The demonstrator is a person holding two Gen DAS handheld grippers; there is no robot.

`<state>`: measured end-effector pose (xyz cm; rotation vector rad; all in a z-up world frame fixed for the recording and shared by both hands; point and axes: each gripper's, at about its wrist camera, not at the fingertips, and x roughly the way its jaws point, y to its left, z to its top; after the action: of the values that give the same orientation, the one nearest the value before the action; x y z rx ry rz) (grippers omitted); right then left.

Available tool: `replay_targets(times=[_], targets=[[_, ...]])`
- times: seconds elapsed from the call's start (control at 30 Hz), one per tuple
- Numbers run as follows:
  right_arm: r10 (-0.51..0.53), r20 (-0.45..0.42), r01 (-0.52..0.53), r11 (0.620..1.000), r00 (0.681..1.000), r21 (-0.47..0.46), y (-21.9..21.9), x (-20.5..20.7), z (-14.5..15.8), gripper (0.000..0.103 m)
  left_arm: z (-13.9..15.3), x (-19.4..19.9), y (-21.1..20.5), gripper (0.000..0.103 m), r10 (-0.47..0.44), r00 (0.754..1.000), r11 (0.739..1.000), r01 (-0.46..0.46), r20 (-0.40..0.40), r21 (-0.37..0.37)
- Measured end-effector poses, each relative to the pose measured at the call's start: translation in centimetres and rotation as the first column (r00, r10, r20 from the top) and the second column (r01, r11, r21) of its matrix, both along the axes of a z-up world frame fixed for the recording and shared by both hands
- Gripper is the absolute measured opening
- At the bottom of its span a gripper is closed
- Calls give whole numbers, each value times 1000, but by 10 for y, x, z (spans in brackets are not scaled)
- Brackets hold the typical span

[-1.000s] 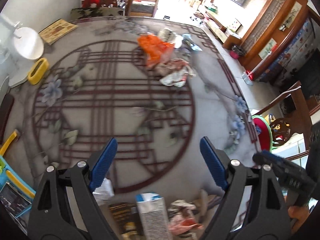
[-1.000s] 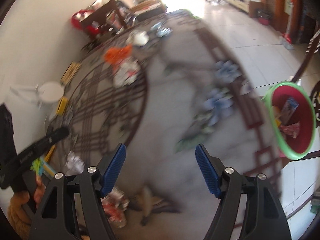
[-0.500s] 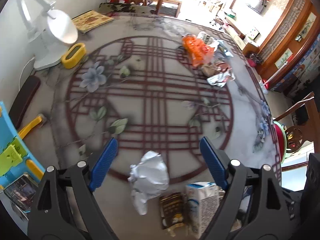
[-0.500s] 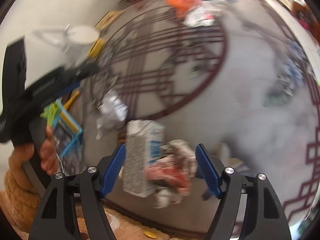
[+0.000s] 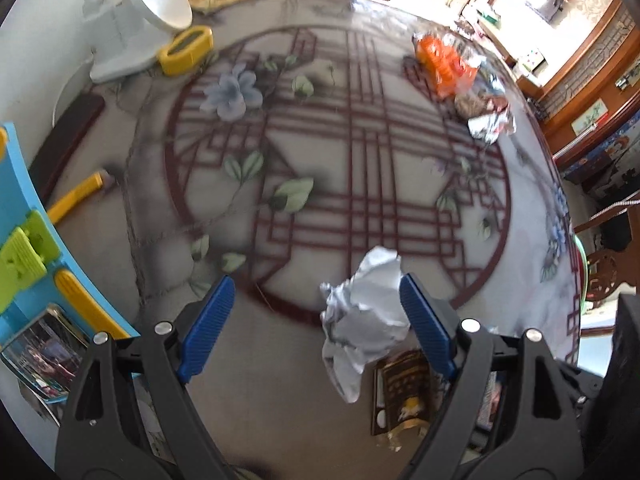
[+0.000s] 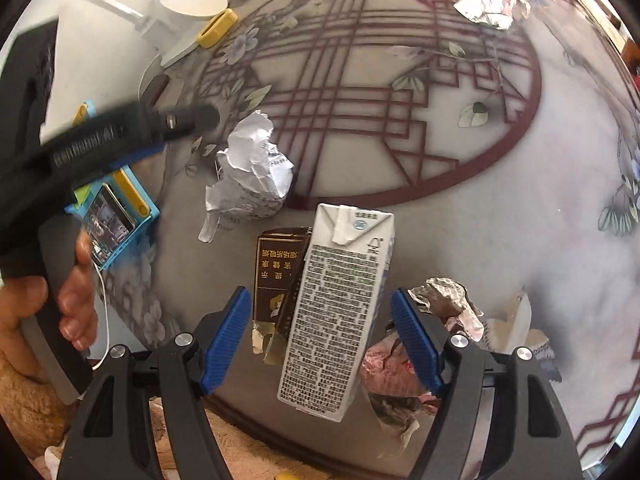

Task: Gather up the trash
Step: 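Grasp the crumpled white foil with the left tool while the right tool grasps the white milk carton, then lift the foil with the left tool while the right tool regrips the milk carton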

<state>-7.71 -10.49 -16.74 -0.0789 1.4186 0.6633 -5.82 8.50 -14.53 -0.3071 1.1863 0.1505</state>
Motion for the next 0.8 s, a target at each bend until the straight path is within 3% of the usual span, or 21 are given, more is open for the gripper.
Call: replay_targets(times=[0.07,0.1,0.13,0.37,0.43,0.5,0.53,0.63,0.8], targets=[[2,11,-2,1000,1000,-6,-1,0,1,55,-5,-2,-5,82,-23,1000,1000,23,-12,-9],[3,18,-3,1000,1000,-12,-2,1,2,42,-7,-3,-8,82,-36,999,999,35,-18,-14],[0,30,0,1000,1000,-12,-3,2,4,41,-8,-3,-11,82,-45,999,999,44,-23,-18],[-86,133,87,996,987,0,-24,17,27,38,-27,-4,-33,82,-112,991,993,109,-66,-51],[-112,143,112,994,983,13,-31,21,31,38,-32,-3,-35,76,-118,990,992,113,-79,-62],[-137,146,135,991,980,24,-37,23,34,38,-36,-1,-35,57,-119,988,991,112,-94,-79],[-149,147,146,989,978,29,-41,24,35,38,-38,-1,-35,53,-119,988,990,110,-100,-86],[-174,150,169,985,973,46,-48,29,39,38,-36,1,-37,47,-123,989,989,115,-84,-90],[-200,163,192,979,966,67,-55,32,47,38,-26,8,-39,46,-121,991,989,116,-50,-93]])
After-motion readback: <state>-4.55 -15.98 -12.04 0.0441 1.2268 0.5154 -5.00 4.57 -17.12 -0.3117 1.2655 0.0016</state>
